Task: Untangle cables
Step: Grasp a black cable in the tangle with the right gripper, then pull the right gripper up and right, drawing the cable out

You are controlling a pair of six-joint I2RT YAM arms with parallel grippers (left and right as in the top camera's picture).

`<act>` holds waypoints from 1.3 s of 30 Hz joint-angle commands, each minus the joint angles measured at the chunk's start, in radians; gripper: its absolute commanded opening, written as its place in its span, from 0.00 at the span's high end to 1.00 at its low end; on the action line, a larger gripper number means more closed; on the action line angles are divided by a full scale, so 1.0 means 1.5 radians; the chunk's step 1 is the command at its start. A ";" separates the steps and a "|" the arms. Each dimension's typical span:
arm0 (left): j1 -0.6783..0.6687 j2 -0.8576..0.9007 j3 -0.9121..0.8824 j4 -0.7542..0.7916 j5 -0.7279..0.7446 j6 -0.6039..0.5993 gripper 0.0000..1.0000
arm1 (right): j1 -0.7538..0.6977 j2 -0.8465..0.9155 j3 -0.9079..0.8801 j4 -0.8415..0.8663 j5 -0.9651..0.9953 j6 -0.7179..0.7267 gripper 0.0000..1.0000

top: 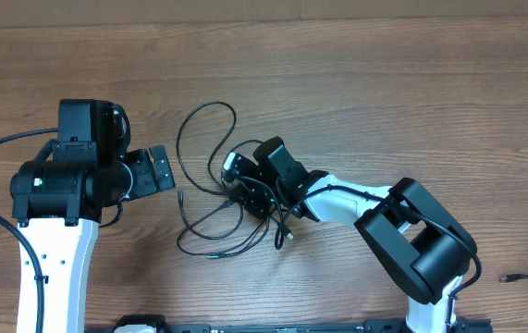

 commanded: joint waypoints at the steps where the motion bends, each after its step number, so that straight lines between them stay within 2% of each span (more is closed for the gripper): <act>1: 0.003 0.003 0.001 0.001 0.002 0.012 0.00 | 0.002 0.005 -0.004 0.020 0.006 0.028 0.96; 14: 0.003 0.003 0.001 0.001 0.002 0.012 0.00 | 0.002 -0.040 0.000 0.019 0.011 0.033 0.96; 21: 0.003 0.003 0.001 0.001 0.002 0.012 0.00 | 0.002 -0.104 0.000 -0.003 0.105 0.095 0.96; 28: 0.003 0.003 0.001 0.001 0.002 0.012 0.00 | 0.002 -0.272 0.000 -0.097 0.242 0.121 0.96; 39: 0.003 0.003 0.001 0.001 0.002 0.012 0.00 | 0.001 -0.508 0.000 -0.121 0.298 0.135 0.96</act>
